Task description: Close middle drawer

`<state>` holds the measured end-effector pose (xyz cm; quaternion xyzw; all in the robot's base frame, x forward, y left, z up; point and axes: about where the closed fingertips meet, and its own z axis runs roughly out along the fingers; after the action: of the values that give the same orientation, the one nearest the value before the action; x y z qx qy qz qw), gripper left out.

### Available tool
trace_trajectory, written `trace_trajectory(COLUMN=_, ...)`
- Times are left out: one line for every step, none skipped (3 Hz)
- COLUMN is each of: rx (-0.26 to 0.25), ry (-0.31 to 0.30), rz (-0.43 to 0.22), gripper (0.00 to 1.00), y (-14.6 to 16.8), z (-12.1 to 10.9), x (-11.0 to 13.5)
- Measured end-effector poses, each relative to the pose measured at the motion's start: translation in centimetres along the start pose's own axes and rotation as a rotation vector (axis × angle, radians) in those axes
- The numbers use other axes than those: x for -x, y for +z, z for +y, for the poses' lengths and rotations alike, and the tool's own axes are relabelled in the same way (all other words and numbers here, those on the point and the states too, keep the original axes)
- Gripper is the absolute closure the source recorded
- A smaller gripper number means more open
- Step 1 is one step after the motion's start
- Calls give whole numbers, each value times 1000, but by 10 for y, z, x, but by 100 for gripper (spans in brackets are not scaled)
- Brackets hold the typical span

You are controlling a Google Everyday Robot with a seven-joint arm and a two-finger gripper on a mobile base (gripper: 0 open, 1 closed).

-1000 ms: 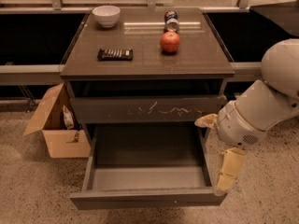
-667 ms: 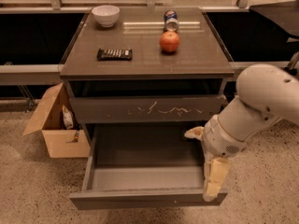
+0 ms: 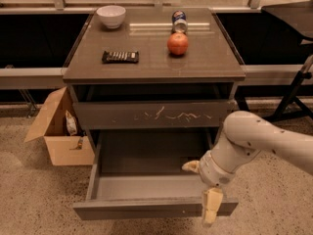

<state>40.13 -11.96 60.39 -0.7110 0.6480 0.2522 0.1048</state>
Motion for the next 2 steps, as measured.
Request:
trace_trajectory(rx=11, ry=4, rz=-27, gripper=18, y=38, z=-3, x=-15)
trace_trajectory(rx=23, ry=25, rz=-24, gripper=43, y=79, z=-9, x=-34)
